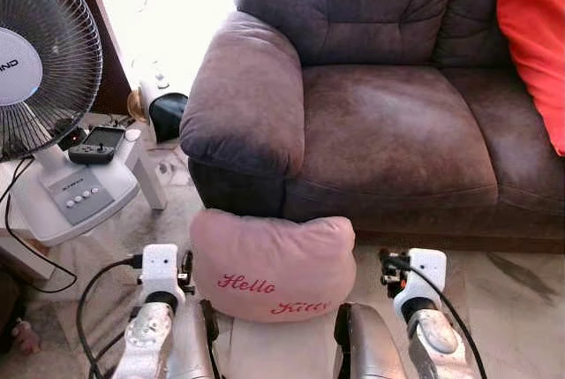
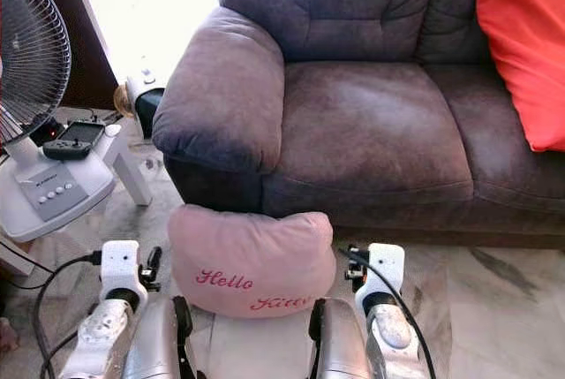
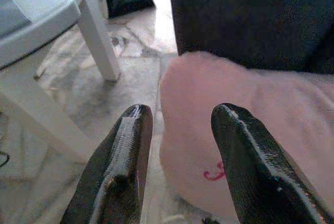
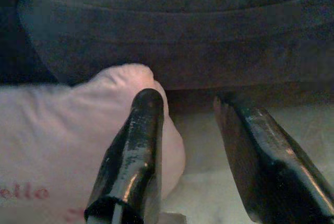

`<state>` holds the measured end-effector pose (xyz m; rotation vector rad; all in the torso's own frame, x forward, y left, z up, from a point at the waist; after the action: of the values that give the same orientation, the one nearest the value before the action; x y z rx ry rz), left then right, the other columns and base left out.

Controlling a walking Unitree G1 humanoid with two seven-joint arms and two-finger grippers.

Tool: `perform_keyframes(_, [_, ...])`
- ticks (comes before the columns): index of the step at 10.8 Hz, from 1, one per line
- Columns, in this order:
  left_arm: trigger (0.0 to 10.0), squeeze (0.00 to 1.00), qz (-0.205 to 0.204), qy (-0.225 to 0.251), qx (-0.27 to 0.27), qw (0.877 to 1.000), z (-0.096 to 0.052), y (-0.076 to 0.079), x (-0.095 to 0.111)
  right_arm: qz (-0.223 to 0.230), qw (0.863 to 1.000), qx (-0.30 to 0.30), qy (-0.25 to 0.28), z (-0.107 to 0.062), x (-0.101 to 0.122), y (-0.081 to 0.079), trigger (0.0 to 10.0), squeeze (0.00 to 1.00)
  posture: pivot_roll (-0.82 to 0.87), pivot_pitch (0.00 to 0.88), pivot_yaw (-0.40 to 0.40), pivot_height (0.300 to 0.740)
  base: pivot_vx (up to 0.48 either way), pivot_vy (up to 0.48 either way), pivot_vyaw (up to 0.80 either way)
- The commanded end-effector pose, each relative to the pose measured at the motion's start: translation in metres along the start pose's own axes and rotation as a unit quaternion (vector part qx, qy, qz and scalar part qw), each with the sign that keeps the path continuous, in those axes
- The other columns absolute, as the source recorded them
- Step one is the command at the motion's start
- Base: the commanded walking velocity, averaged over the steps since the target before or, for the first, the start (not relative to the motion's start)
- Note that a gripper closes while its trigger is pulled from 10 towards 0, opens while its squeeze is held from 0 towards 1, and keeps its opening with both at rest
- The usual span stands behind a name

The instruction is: Move the pillow to the sofa from floor

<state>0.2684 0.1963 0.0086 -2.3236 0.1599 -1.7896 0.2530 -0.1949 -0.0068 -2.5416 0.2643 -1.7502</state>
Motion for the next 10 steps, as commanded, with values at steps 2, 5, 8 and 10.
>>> perform_keyframes(2, [10.0, 0.00, -0.011, 0.000, -0.004, 1.000, 0.0011, 0.0020, -0.0006, -0.001, 1.000, 0.003, 0.005, 0.0014, -0.0006, 0.0017, 10.0, 0.00, -0.02, 0.012, -0.033, 0.540, 0.249, 0.000, 0.00])
perform_keyframes(5, [10.0, 0.00, -0.009, -0.001, -0.005, 1.000, 0.0034, 0.0015, 0.0004, -0.023, 1.000, 0.006, 0.006, 0.0025, 0.0007, 0.0018, 10.0, 0.00, -0.01, 0.025, -0.033, 0.540, 0.279, 0.000, 0.00])
perform_keyframes(8, [10.0, 0.00, -0.003, -0.008, -0.002, 1.000, -0.0022, -0.0029, -0.0067, -0.011, 1.000, -0.004, 0.005, 0.0009, -0.0029, 0.0031, 10.0, 0.00, -0.01, 0.037, -0.032, 0.540, 0.281, 0.000, 0.00])
perform_keyframes(10, [10.0, 0.00, -0.003, -0.006, 0.000, 1.000, -0.0015, -0.0037, -0.0057, -0.011, 1.000, -0.005, 0.005, 0.0009, -0.0027, 0.0025, 10.0, 0.00, -0.01, 0.043, -0.034, 0.540, 0.281, 0.000, 0.00])
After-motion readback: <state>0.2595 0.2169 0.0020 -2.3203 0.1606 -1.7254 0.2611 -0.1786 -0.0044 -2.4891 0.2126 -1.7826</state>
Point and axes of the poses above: a point about 5 cm out from each wrist's last joint towards the gripper, its own z axis pointing out of the wrist towards the gripper, its own x axis along the axis of the wrist's last joint, y = z × x, the point moved 1 cm from there along z, pointing out of the wrist towards the gripper, and after that the axes turned 9 degrees about z, right-handed, at the moved point
